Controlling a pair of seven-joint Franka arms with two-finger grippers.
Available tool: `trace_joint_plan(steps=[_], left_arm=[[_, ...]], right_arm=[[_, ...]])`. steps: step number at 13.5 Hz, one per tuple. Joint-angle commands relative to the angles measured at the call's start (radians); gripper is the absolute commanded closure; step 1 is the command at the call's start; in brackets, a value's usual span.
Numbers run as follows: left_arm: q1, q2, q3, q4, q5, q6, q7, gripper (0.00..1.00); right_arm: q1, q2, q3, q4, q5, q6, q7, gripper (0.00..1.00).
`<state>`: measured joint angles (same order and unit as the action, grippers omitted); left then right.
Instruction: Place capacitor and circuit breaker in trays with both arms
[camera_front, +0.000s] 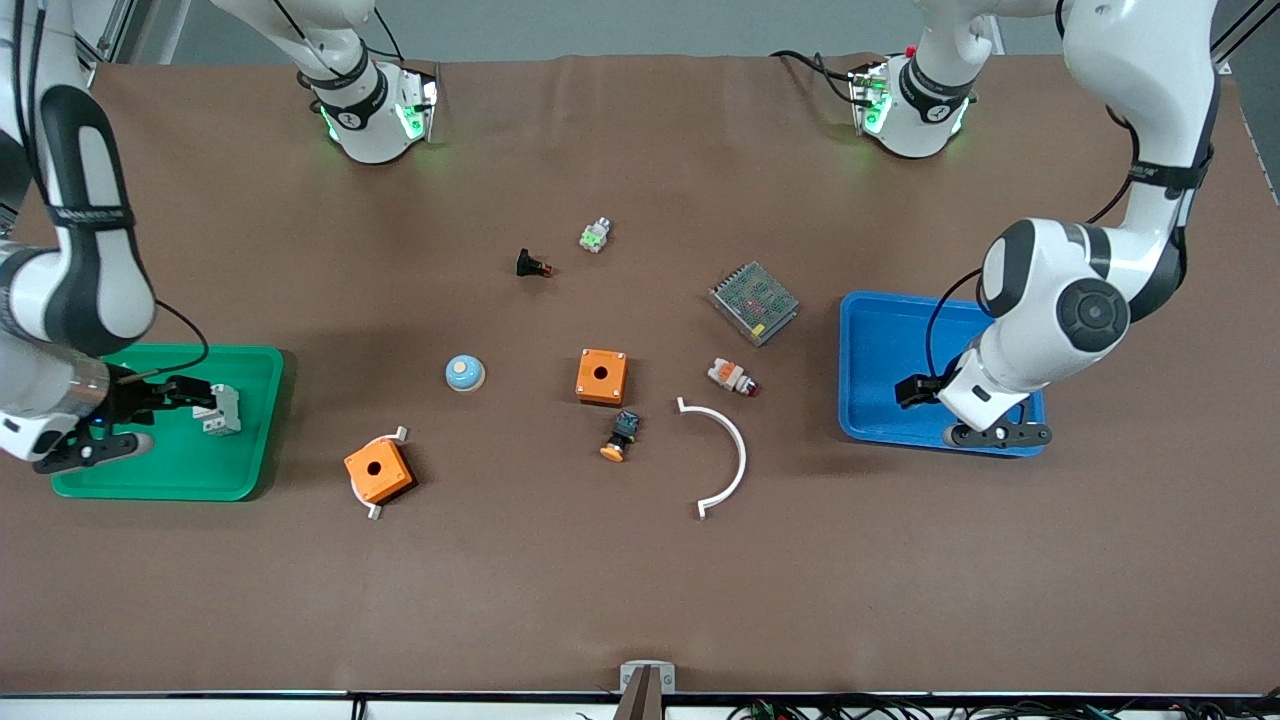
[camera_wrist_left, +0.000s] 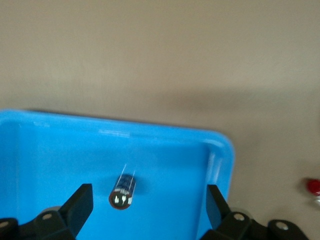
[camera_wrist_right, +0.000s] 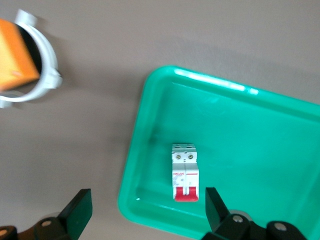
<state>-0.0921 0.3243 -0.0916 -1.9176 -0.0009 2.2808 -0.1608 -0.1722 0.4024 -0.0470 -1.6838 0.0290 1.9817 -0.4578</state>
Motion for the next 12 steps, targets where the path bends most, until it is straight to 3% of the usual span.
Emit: trace_joint_plan(steps=[1, 3, 5, 8, 10, 12], left_arm=[[0.003, -0.042, -0.008, 0.067, 0.022, -0.03, 0.01, 0.0], [0.005, -0.054, -0.008, 0.156, 0.022, -0.159, 0.0, 0.0], [0.012, -0.077, 0.0, 0.227, 0.022, -0.208, -0.008, 0.0], [0.014, -0.106, 0.01, 0.333, 0.024, -0.355, -0.02, 0.0], [0.032, -0.109, 0.016, 0.452, 0.024, -0.51, -0.008, 0.0], [0.066, -0.12, 0.013, 0.493, 0.024, -0.605, 0.039, 0.0]], right_arm=[[0.034, -0.048, 0.006, 0.062, 0.017, -0.113, 0.124, 0.0], [0.085, -0.118, 0.004, 0.07, 0.02, -0.179, 0.209, 0.0], [0.127, -0.189, 0.004, 0.07, 0.02, -0.239, 0.307, 0.0], [0.157, -0.296, 0.004, 0.055, 0.02, -0.291, 0.312, 0.0], [0.158, -0.335, 0.004, 0.053, 0.02, -0.325, 0.355, 0.0], [0.177, -0.362, 0.004, 0.05, 0.019, -0.346, 0.385, 0.0]])
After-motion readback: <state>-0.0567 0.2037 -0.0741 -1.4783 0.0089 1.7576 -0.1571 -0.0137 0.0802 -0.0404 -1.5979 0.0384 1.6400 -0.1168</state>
